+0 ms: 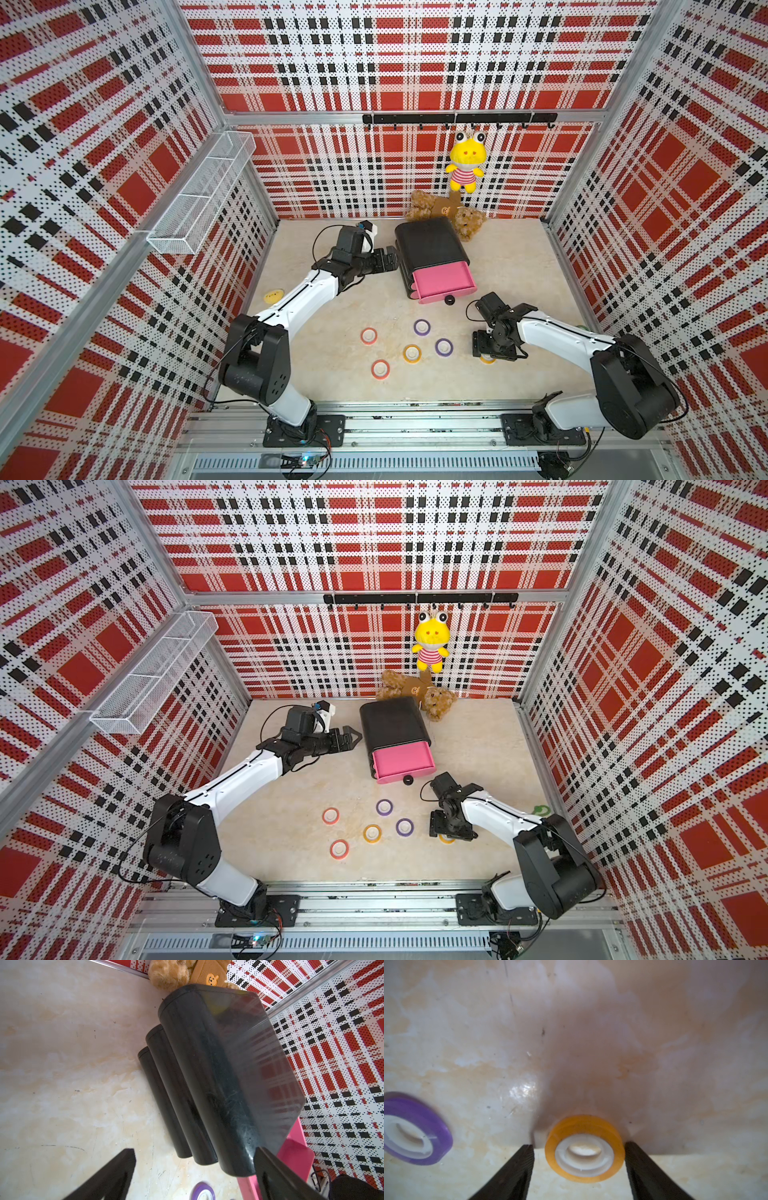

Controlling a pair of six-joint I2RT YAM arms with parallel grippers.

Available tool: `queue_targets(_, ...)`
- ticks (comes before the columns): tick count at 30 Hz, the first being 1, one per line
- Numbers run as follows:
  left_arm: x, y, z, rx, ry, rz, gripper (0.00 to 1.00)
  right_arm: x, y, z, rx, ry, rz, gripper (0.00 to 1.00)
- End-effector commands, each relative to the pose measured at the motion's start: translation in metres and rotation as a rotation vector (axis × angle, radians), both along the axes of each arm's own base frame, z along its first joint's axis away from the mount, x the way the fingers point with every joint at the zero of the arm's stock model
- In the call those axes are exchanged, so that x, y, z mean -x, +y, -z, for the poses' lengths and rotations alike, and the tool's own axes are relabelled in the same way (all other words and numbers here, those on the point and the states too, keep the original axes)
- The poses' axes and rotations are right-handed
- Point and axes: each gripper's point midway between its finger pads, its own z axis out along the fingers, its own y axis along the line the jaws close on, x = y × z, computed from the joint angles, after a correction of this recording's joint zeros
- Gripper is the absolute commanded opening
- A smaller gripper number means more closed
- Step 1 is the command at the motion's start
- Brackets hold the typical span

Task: Place the transparent tape into the drawer according to color
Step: Pick up the tape at the center of the board.

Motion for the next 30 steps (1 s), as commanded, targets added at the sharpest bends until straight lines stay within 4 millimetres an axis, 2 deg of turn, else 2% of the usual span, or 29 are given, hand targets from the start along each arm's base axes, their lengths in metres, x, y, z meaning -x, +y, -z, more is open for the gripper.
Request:
queue_targets(1,0.001,0.0,-0.01,0.008,-0.036,0.014,0.96,0.003,-0.003,0.01,0.013,0.016,0.003,0.71)
queue_targets(8,0.0,0.001,-0.012,0.012,-0.037,0.014,0.97,0.006,-0.005,0.012,0.02,0.029,-0.002,0.54)
queue_targets(13,0.0,0.001,-0.011,0.011,-0.037,0.012,0.97,0.008,-0.005,0.014,0.014,0.033,0.001,0.49)
queue_targets(19,0.0,0.002,-0.011,0.01,-0.035,0.012,0.97,0.003,-0.001,0.005,-0.008,0.008,0.008,0.47)
queue_targets(30,-0.001,0.003,-0.011,0.012,-0.036,0.008,0.98,-0.006,-0.002,-0.024,-0.005,-0.049,0.017,0.44)
